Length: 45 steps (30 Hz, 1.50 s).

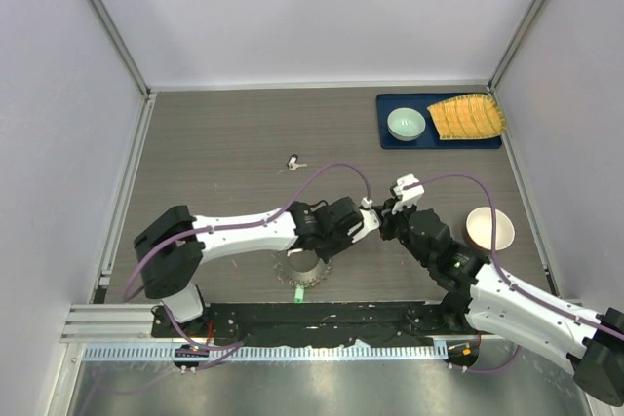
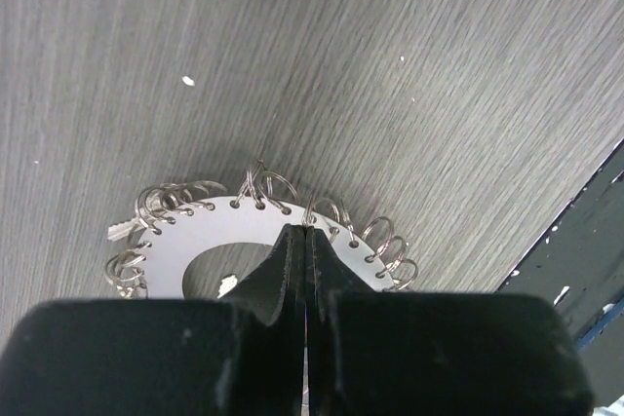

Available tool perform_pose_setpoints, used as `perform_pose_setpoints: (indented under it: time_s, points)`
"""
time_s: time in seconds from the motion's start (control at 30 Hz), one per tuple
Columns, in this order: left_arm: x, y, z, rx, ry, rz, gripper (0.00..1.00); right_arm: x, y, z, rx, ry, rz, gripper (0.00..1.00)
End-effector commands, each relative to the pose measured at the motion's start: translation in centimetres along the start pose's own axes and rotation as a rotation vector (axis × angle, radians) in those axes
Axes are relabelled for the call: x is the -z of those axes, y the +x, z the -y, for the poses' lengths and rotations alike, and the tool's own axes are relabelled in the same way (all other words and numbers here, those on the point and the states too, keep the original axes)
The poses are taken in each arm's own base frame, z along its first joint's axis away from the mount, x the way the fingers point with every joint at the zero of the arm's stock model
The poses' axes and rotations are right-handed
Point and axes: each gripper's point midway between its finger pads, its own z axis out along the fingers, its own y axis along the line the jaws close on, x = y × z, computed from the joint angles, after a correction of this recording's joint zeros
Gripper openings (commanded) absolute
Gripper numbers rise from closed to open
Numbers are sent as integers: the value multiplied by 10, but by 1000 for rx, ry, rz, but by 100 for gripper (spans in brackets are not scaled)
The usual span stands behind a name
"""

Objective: Put the keys on the keyring

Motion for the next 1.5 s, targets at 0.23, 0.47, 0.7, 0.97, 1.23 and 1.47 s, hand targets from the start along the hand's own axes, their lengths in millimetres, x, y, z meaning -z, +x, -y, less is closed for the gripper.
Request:
perform_pose_setpoints:
  time_s: [0.23, 0.47, 0.7, 0.97, 1.23, 1.47]
  points:
    - [-9, 3, 10, -73, 80, -181, 4, 13, -16, 36, -155, 211, 101, 1]
    - [-14, -16, 11, -29, 73, -125, 21, 18, -19, 45, -168, 252, 128, 1]
    - [-8, -29, 6, 112, 16, 17, 40, 17, -18, 44, -162, 247, 123, 1]
    - [3, -29, 0, 243, 36, 225, 30, 14, -17, 38, -162, 214, 120, 1]
    - [0, -14, 10, 230, 148, 381, 30, 12, -15, 32, -160, 184, 116, 1]
    - [-6, -17, -3, 276, 143, 423, 29, 10, -14, 29, -156, 166, 110, 1]
